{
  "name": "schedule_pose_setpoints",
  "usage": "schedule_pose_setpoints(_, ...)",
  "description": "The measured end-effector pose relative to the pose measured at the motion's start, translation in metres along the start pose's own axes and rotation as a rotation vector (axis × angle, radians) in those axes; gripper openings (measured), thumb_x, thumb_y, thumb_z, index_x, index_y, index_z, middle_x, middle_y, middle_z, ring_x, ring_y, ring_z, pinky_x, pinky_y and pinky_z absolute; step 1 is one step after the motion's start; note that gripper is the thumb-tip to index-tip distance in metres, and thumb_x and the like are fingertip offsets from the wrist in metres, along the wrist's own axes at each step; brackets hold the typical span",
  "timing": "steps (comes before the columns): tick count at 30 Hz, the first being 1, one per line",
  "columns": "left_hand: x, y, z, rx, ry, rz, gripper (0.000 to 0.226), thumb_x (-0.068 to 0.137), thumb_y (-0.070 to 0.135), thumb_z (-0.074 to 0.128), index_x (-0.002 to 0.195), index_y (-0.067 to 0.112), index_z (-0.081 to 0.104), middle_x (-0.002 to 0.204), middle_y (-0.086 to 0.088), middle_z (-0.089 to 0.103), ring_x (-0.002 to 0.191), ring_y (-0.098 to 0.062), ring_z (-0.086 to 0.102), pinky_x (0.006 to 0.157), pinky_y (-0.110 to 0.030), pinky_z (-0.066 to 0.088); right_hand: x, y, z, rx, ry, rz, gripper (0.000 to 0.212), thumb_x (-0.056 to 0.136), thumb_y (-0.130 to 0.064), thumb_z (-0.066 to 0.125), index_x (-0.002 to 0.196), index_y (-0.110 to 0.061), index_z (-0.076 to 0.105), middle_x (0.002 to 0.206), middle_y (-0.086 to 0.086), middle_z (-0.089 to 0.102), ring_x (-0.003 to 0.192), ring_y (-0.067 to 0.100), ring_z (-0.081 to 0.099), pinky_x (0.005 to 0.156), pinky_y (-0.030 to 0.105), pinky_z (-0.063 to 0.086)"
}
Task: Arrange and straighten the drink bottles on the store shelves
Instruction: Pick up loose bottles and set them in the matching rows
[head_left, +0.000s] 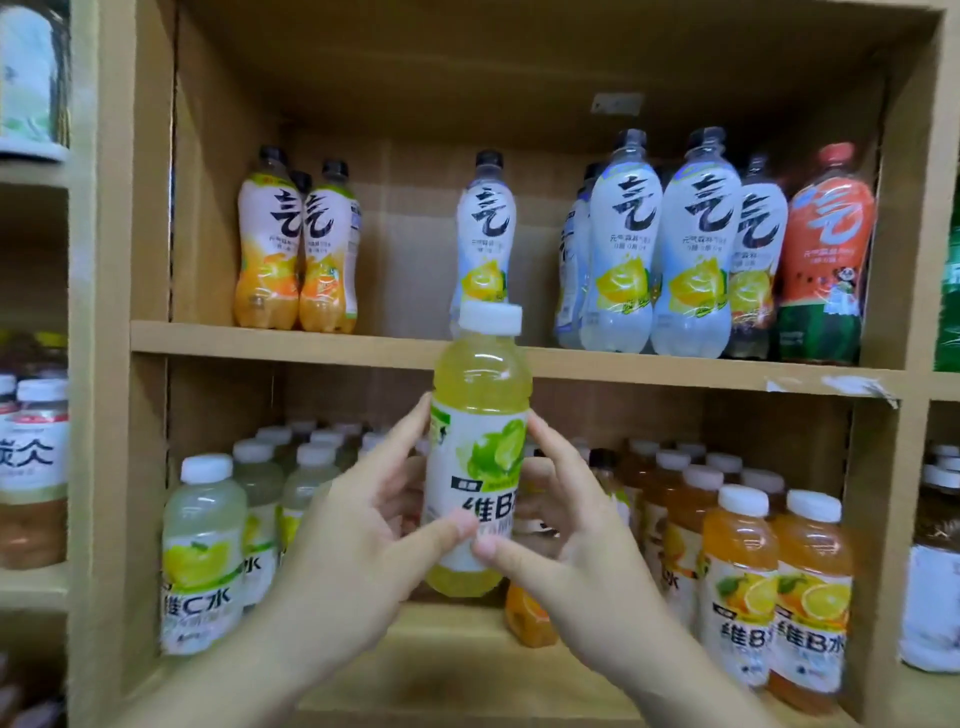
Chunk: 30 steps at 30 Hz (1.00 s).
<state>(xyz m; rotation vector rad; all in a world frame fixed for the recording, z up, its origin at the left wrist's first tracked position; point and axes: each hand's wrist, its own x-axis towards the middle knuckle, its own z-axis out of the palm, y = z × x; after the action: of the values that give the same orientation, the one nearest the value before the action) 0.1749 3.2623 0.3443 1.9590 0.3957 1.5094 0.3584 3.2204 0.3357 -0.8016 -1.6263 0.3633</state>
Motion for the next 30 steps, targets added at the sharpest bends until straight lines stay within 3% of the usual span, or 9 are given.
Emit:
schedule_pose_setpoints(3,-0.020,-0.042,0.008,0.001,0.035,-0.097,0.087,0.077,0.011,0.082,0.149,0.037,0.041,0.128,0.008,0.072,0.114,-0.012,0.070,0.088,-0.022,0.056,-0.018,0.033,0.008,0.009,-0.026,0.094,0.088,0.085,-0.006,0.082,0.148,-0.049,0.039,0.121,-0.025,0.064,0.120,0.011,0.063,0.091,0.028,0.058)
schedule_pose_setpoints(7,-0.043,-0.090,0.013,0.033,0.021,-0.205,0.089,0.083,0.012,0.077,0.156,0.036,0.033,0.138,0.007,0.066,0.124,-0.017,0.065,0.105,-0.041,0.052,-0.038,0.074,0.017,-0.049,-0.017,0.180,0.088,0.084,-0.007,0.083,0.145,-0.053,0.038,0.123,-0.033,0.059,0.115,0.007,0.064,0.088,0.024,0.057)
schedule_pose_setpoints(12,-0.057,-0.131,0.019,0.112,-0.010,-0.277,0.087,0.088,0.012,0.075,0.155,0.045,0.029,0.145,0.016,0.058,0.130,-0.010,0.059,0.111,-0.048,0.046,-0.052,0.114,0.025,-0.199,0.018,0.207,0.088,0.089,-0.008,0.077,0.146,-0.056,0.031,0.142,-0.016,0.057,0.117,0.002,0.063,0.089,0.020,0.056)
schedule_pose_setpoints(17,-0.052,-0.153,0.024,0.167,0.011,-0.292,0.089,0.090,0.007,0.075,0.150,0.056,0.031,0.146,0.017,0.056,0.132,-0.008,0.057,0.112,-0.044,0.046,-0.052,0.129,0.015,-0.314,-0.046,0.189,0.083,0.090,-0.014,0.076,0.148,-0.055,0.033,0.142,-0.019,0.052,0.117,-0.003,0.059,0.090,0.021,0.056)
schedule_pose_setpoints(19,-0.047,-0.162,0.025,0.177,-0.008,-0.313,0.090,0.091,0.010,0.075,0.154,0.053,0.027,0.148,0.018,0.054,0.133,-0.007,0.055,0.114,-0.044,0.044,-0.055,0.131,0.007,-0.423,0.037,0.131,0.069,0.090,-0.017,0.076,0.141,-0.051,0.045,0.131,-0.024,0.052,0.115,-0.002,0.058,0.092,0.020,0.053)
schedule_pose_setpoints(21,-0.040,-0.169,0.027,0.187,-0.012,-0.336,0.092,0.091,0.014,0.076,0.154,0.054,0.023,0.148,0.022,0.052,0.133,-0.003,0.055,0.115,-0.043,0.043,-0.057,0.134,-0.006,-0.559,0.233,0.079,0.052,0.090,-0.021,0.076,0.136,-0.036,0.056,0.124,-0.018,0.051,0.117,0.004,0.055,0.098,0.029,0.052)
schedule_pose_setpoints(24,-0.030,-0.176,0.031,0.223,-0.006,-0.336,0.091,0.091,0.015,0.075,0.148,0.064,0.024,0.144,0.030,0.053,0.130,0.001,0.055,0.113,-0.042,0.045,-0.057,0.135,-0.028,-0.672,0.475,0.160,0.052,0.089,-0.024,0.077,0.137,-0.023,0.056,0.131,-0.006,0.044,0.128,0.013,0.045,0.107,0.027,0.036)
schedule_pose_setpoints(28,-0.020,-0.180,0.037,0.302,-0.019,-0.357,0.086,0.093,0.019,0.074,0.149,0.061,0.023,0.120,0.053,0.053,0.120,0.016,0.054,0.111,-0.035,0.046,-0.059,0.144,-0.040,-0.651,0.466,0.302,0.065,0.093,-0.029,0.072,0.150,-0.017,0.041,0.151,0.004,0.037,0.142,0.017,0.034,0.115,0.026,0.023)
schedule_pose_setpoints(30,-0.017,-0.182,0.038,0.346,-0.016,-0.375,0.088,0.092,0.021,0.074,0.150,0.060,0.020,0.114,0.055,0.052,0.116,0.021,0.052,0.111,-0.035,0.045,-0.060,0.149,-0.043,-0.608,0.428,0.366,0.072,0.095,-0.031,0.070,0.155,-0.018,0.033,0.157,0.003,0.034,0.146,0.016,0.030,0.116,0.025,0.021)
